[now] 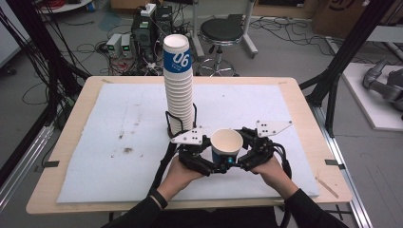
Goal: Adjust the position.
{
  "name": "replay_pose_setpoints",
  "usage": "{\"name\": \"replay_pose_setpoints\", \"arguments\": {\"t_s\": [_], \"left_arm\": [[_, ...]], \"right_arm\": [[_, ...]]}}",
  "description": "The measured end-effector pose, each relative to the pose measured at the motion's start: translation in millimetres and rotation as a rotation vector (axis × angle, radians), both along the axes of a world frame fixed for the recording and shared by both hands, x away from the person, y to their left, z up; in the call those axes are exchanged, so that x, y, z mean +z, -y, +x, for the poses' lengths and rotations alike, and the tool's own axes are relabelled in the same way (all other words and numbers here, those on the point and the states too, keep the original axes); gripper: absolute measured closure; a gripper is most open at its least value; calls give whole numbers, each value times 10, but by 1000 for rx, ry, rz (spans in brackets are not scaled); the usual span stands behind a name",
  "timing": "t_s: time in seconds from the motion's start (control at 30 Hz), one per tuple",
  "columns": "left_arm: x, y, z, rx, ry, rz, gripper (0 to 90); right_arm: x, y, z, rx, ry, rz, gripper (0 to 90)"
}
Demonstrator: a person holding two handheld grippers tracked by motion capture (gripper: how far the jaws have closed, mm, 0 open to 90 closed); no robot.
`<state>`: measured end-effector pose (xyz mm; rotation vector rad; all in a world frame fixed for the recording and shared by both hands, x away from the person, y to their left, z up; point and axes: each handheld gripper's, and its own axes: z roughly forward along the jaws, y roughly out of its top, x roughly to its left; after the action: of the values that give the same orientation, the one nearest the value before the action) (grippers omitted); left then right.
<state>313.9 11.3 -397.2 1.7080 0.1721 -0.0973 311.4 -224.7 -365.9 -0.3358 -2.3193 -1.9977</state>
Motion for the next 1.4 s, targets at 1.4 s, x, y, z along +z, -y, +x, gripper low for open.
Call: {"name": "replay_pose_setpoints", "arguments": {"t_s": [1.4], "left_arm": [[194, -592, -65, 224, 120, 48, 155]], "right_arm": [[17, 241, 50, -104, 62, -23, 196]]}}
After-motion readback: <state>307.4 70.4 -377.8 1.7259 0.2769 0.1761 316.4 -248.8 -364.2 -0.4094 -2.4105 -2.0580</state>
